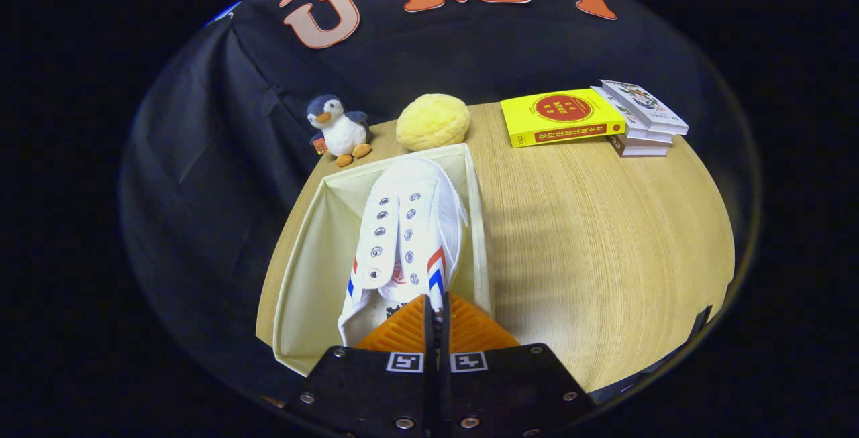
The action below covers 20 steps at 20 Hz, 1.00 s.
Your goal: Open the storage box then place both shoes into the box .Put the left shoe in first, then the right shoe, with the right side of both shoes facing outward in a uniform manner.
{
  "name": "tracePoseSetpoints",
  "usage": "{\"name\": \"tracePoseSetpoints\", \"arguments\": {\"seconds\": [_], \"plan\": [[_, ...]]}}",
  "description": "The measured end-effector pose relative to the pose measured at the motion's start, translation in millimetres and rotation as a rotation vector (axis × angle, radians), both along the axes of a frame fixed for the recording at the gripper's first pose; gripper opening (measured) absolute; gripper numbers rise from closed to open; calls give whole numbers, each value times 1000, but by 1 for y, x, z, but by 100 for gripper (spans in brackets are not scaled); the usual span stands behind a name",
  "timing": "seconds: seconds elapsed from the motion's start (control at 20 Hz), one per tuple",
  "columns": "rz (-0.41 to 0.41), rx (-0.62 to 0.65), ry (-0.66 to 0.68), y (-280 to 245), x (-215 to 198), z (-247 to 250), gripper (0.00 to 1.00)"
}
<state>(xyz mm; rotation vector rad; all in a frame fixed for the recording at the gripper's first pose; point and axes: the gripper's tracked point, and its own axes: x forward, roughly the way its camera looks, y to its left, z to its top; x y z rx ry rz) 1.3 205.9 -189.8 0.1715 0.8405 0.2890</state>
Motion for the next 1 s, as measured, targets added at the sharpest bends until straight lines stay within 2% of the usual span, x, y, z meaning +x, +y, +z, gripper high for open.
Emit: {"name": "tracePoseSetpoints", "arguments": {"seconds": [0.1, 0.2, 0.25, 0.45, 0.5, 0.55, 0.65, 0.75, 1.0], "plan": [[8, -19, 8, 3, -1, -2, 1], [36, -10, 14, 13, -6, 3, 10], [40, -16, 14, 15, -9, 5, 24], [11, 12, -67, 14, 0, 40, 58], [4, 19, -87, 12, 3, 51, 61], [-3, 20, -109, 8, 4, 63, 74], [-17, 18, -153, 0, 6, 84, 91], [-32, 25, -200, -8, 7, 109, 98], [-79, 12, -353, -34, 2, 173, 99]]}}
